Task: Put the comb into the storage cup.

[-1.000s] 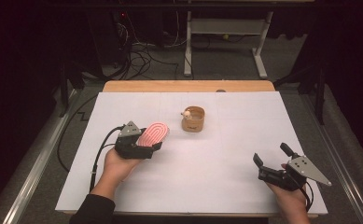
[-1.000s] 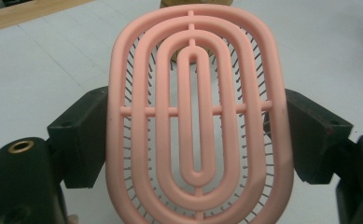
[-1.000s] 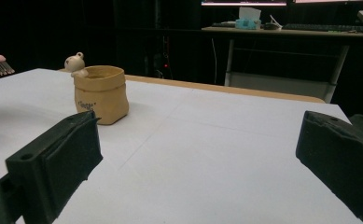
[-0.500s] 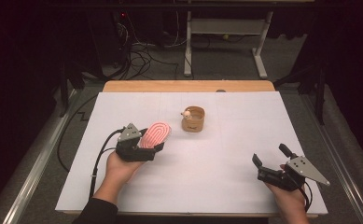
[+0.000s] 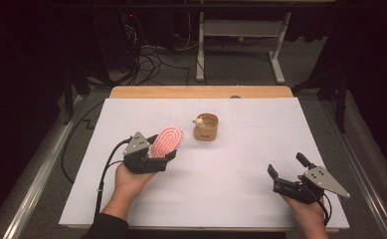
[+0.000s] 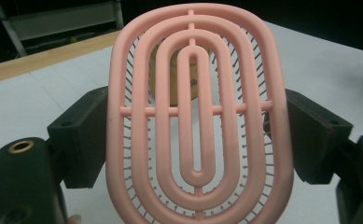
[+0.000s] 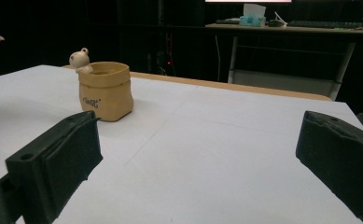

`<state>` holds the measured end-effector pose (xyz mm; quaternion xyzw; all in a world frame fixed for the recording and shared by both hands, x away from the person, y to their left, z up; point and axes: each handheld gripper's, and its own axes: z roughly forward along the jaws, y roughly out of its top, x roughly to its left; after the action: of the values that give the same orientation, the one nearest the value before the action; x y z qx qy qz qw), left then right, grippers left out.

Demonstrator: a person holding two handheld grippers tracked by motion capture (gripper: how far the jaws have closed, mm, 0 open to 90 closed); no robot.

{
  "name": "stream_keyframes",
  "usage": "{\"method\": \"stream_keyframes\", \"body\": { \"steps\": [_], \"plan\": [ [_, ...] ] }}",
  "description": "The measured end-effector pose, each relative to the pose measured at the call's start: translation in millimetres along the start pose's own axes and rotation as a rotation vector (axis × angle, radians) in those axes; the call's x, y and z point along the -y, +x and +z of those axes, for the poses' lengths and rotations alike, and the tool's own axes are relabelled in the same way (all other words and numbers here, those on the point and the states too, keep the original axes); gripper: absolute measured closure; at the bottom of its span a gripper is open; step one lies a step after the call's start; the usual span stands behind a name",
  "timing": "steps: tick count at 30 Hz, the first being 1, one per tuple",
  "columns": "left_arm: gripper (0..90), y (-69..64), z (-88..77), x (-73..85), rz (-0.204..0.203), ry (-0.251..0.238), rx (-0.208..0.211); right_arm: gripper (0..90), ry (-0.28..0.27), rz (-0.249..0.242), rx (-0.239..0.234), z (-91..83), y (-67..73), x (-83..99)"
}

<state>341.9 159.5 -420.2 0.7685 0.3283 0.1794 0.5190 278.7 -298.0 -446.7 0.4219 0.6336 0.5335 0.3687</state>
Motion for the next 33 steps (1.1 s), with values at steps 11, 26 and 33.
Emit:
{"method": "stream_keyframes", "body": {
  "steps": [11,26,33],
  "plan": [
    [18.1,-14.2,2.5,-3.8,0.039,-0.017,0.012,0.3,-0.002,0.018,-0.023,2.9,7.6,-5.4],
    [18.1,-31.9,8.2,-12.8,0.066,-0.052,0.029,0.3,0.023,0.040,-0.137,19.7,38.0,-26.9],
    [18.1,-36.0,9.5,-15.6,0.074,-0.065,0.024,0.3,0.046,0.048,-0.177,31.4,52.2,-42.2]
  ]
}}
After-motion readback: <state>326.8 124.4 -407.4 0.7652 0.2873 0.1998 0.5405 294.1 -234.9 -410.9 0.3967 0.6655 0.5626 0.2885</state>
